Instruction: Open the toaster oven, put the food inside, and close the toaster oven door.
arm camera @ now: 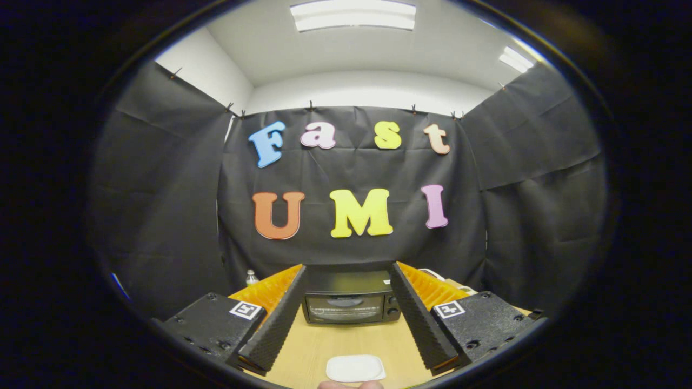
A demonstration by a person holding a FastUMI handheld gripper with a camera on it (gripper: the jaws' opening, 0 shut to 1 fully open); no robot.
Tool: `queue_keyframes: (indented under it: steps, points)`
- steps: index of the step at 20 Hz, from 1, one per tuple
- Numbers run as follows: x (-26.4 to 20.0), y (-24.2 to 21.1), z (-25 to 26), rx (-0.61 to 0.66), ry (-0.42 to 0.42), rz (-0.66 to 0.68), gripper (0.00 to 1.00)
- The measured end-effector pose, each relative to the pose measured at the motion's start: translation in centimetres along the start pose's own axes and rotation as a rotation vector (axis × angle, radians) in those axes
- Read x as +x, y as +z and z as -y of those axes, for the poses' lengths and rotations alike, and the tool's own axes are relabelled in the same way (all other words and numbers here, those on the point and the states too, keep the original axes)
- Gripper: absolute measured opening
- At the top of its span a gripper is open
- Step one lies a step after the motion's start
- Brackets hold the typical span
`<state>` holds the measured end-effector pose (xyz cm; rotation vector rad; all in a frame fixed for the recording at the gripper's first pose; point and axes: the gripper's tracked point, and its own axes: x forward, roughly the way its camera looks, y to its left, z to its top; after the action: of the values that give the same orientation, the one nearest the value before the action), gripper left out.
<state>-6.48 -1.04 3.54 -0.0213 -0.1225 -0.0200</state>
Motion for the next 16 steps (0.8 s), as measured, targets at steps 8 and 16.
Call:
queue_keyframes:
  steps: [8, 16]
  points:
    - [0.9, -0.9, -0.4, 0.042, 0.011, -0.031, 1.0]
    - [1.7, -1.2, -1.1, 0.074, 0.053, -0.024, 1.0]
